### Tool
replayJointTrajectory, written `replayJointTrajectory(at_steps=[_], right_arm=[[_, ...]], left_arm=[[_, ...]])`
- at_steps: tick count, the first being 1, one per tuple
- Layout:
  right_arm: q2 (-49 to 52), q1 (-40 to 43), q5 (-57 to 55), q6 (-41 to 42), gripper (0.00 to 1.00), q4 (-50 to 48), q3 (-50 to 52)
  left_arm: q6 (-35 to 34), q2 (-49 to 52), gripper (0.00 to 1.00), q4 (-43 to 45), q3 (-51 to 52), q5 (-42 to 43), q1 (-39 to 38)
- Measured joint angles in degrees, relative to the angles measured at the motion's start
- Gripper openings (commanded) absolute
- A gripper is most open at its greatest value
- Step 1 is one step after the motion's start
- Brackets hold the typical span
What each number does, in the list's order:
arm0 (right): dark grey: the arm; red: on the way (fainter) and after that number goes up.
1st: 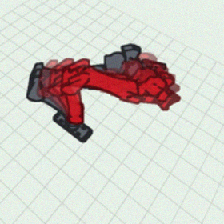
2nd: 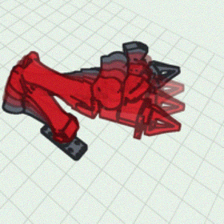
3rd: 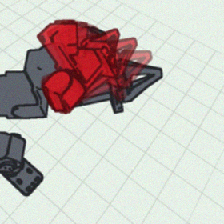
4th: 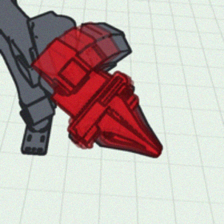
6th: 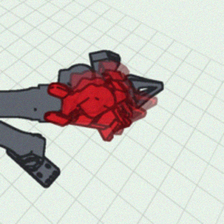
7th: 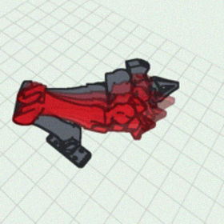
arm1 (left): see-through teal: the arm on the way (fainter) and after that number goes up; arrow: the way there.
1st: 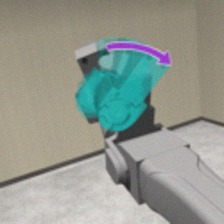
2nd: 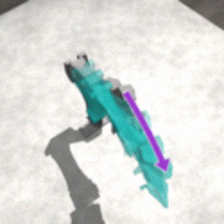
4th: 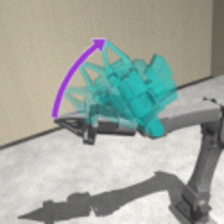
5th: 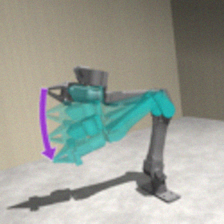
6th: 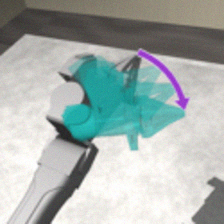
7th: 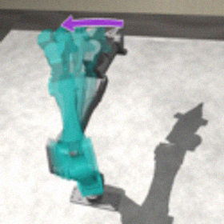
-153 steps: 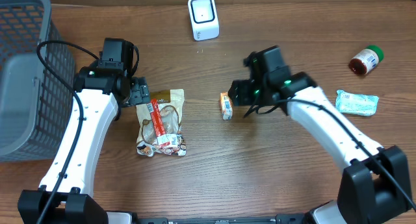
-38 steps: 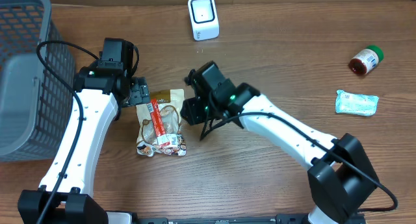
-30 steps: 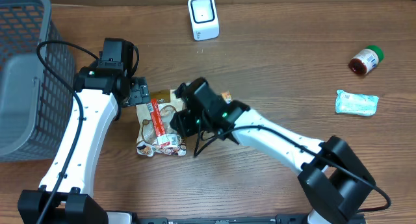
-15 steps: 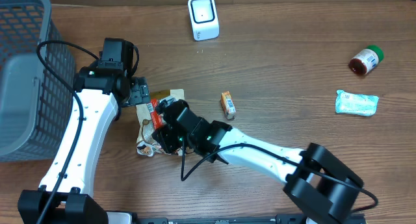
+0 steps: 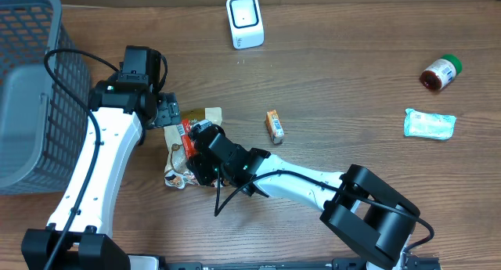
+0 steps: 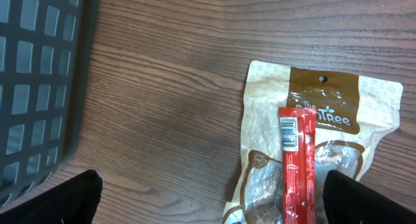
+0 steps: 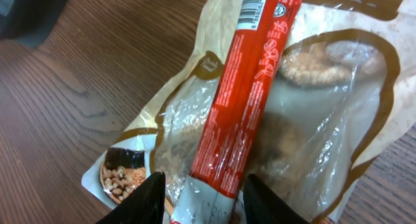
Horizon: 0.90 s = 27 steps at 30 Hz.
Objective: Scan the item barcode
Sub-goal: 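Lower the right gripper and close it on the red stick, then lift the red stick and carry it to the white scanner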
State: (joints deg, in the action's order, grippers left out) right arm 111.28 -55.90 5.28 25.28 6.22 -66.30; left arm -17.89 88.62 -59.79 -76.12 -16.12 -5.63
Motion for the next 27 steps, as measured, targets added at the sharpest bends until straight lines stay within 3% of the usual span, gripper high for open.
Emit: replayJointTrajectory(at_steps=[8, 17, 27], right_arm=[[1.5, 0.0, -1.1, 0.0, 0.39, -0.8, 0.0], [2.5, 0.0, -1.2, 0.2, 0.04, -1.0, 0.0], [-1.7, 1.0, -1.0, -0.3, 0.04, 3.5, 0.0]], left_arm=[[0.0, 0.0, 1.0, 0.0, 0.0, 0.0, 0.0], [0.0, 0.0, 1.0, 0.0, 0.0, 0.0, 0.0], [0.0, 0.0, 1.0, 0.0, 0.0, 0.0, 0.0]])
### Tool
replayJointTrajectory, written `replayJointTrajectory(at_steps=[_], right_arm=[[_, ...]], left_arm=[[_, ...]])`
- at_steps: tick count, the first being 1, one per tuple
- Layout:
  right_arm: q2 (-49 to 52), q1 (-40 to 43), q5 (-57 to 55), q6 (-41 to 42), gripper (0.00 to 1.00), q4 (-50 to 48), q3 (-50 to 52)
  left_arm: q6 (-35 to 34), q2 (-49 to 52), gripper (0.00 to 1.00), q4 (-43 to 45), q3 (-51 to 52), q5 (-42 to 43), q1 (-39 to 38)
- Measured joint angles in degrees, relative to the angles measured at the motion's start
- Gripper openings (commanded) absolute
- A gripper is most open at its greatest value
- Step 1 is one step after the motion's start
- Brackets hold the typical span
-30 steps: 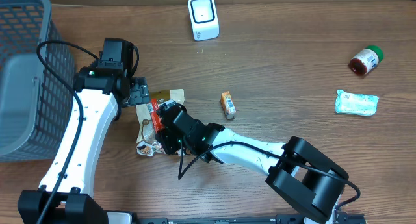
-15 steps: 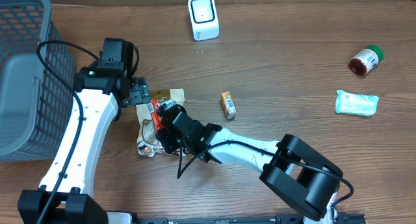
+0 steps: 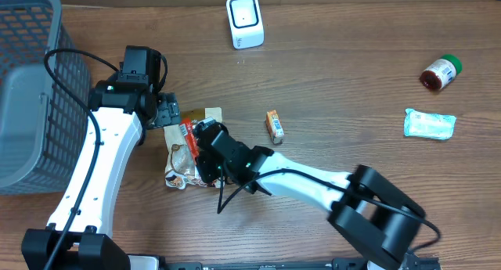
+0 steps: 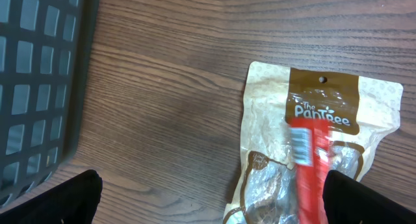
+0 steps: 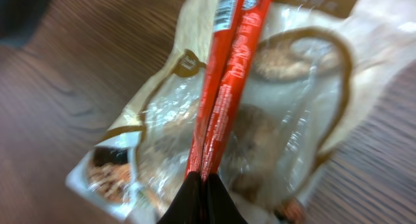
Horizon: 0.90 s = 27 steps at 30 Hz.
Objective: Scan the item barcode
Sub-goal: 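Lift the red stick and carry it to the white scanner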
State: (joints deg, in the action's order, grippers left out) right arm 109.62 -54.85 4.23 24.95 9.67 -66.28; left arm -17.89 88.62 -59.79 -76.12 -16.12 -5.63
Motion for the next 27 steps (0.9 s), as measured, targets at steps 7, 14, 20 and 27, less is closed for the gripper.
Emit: replayJointTrajectory(at_steps=[7, 14, 20, 27], right_arm=[[-12.4, 4.0, 0.0, -6.7, 0.04, 9.0, 0.0], [-19.5, 8.8, 0.0, -14.6, 0.04, 15.1, 0.0], [-23.7, 12.5, 0.9, -26.4, 0.04, 25.4, 0.0], [-24.1, 14.0, 2.9, -38.9, 0.04, 30.1, 0.0]], left_arm=[[0.0, 0.0, 1.0, 0.0, 0.0, 0.0, 0.0], [0.0, 0.0, 1.0, 0.0, 0.0, 0.0, 0.0], [0.0, 0.0, 1.0, 0.0, 0.0, 0.0, 0.0], [0.0, 0.0, 1.0, 0.0, 0.0, 0.0, 0.0]])
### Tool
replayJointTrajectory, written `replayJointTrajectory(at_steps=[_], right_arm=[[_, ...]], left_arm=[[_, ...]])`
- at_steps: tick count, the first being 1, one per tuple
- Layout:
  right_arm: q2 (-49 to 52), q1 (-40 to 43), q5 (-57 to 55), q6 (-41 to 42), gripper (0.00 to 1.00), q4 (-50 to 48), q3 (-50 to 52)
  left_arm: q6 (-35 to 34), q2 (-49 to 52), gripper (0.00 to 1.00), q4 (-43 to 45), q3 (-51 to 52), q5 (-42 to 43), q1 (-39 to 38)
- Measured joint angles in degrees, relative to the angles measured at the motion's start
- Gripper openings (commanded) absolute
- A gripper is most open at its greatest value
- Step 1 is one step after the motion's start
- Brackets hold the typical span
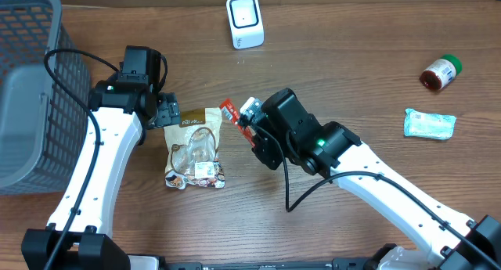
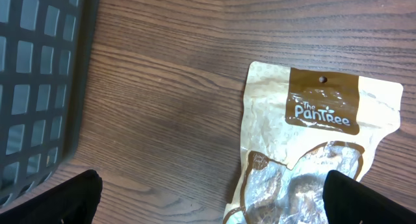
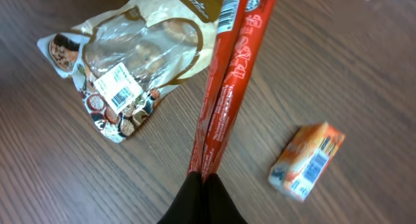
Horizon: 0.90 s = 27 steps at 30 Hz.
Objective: Scan the item barcode
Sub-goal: 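Lift the red stick and carry it to the white scanner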
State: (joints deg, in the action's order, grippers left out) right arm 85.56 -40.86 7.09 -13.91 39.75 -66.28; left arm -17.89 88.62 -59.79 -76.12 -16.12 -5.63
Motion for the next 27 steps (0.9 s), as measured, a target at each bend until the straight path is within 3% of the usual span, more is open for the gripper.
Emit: replayJointTrajectory(at_steps=[6, 12, 22, 27], right_arm=[[0.0, 0.0, -5.3, -1.4, 0.03, -2.4, 0.0], [0.0, 0.2, -9.0, -0.3, 0.03, 4.7, -2.6], [3.4, 6.8, -10.5, 0.8, 0.03, 18.8, -33.6], [7.6, 7.8, -11.5, -2.5, 0.03, 16.2, -36.8]], left_arm=[[0.0, 0.0, 1.0, 0.0, 0.0, 0.0, 0.0], [0.0, 0.0, 1.0, 0.0, 0.0, 0.0, 0.0], [0.0, 0.0, 1.0, 0.0, 0.0, 0.0, 0.0], [0.0, 0.0, 1.0, 0.0, 0.0, 0.0, 0.0]])
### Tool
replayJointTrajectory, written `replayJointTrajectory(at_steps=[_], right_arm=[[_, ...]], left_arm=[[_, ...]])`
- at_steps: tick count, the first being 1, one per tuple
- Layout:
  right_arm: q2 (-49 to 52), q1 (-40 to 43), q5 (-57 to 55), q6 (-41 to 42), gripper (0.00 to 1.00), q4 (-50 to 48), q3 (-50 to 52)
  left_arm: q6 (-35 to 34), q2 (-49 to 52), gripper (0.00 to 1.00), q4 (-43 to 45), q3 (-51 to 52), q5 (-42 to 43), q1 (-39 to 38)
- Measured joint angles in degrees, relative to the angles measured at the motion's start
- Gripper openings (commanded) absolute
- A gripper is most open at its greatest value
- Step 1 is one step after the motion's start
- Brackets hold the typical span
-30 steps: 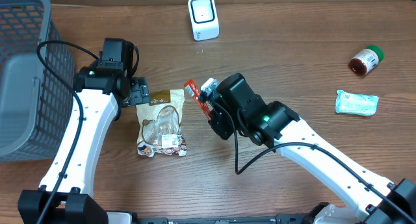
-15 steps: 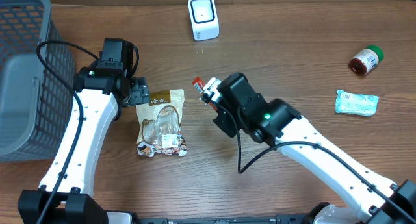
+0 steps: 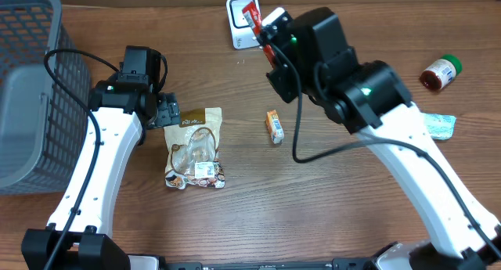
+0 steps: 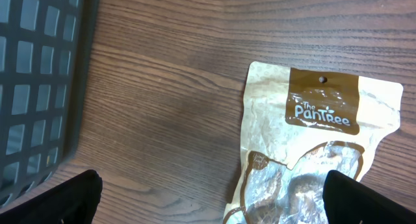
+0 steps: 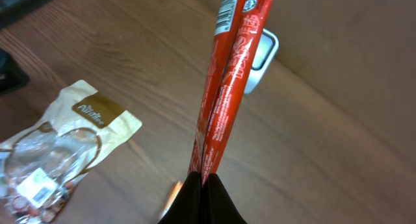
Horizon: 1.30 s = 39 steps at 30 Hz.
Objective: Scan the item barcode
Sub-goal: 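Lift the red stick and carry it to the white scanner, then hold the red stick in front of the scanner with the right gripper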
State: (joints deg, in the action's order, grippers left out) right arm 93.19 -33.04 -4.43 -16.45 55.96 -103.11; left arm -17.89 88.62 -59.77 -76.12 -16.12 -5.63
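My right gripper (image 5: 205, 182) is shut on a long red stick packet (image 5: 233, 74) with a white barcode label near its far end. In the overhead view the red stick packet (image 3: 252, 16) reaches over the white scanner (image 3: 239, 23) at the back of the table. The white scanner (image 5: 261, 59) shows behind the packet in the right wrist view. My left gripper (image 4: 211, 198) is open just above the table, its fingertips on either side of the bare wood and the top of a tan snack pouch (image 4: 318, 152).
A grey mesh basket (image 3: 27, 82) stands at the left edge. The tan snack pouch (image 3: 195, 147) lies at centre left. A small orange box (image 3: 273, 126) lies mid-table. A brown jar with a green lid (image 3: 441, 72) and a pale blue packet (image 3: 438, 123) lie at the right.
My right gripper has carried the red stick packet from mid-table, near the orange box, to the back of the table over the white scanner. The left arm has not moved.
The red stick lay on the tan pouch with my right gripper open around its end. Then the gripper was shut on it. Then the stick was held clear of the pouch over mid-table, and now it is at the scanner. The left gripper stayed open throughout.
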Motion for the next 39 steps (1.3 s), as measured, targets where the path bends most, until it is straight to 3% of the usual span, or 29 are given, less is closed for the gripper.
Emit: replayJointTrajectory(at_steps=[5, 14, 28, 39], right_arm=[[5.4, 0.0, -4.2, -5.4, 0.03, -6.6, 0.0], [20.4, 1.7, -11.3, -24.0, 0.04, -19.7, 0.0], [36.7, 2.6, -24.7, -47.7, 0.04, -55.0, 0.1], [42.2, 4.9, -27.6, -52.3, 0.04, -61.7, 0.1]], left_arm=[[0.0, 0.0, 1.0, 0.0, 0.0, 0.0, 0.0], [0.0, 0.0, 1.0, -0.1, 0.0, 0.0, 0.0], [0.0, 0.0, 1.0, -0.1, 0.0, 0.0, 0.0], [0.0, 0.0, 1.0, -0.1, 0.0, 0.0, 0.0]])
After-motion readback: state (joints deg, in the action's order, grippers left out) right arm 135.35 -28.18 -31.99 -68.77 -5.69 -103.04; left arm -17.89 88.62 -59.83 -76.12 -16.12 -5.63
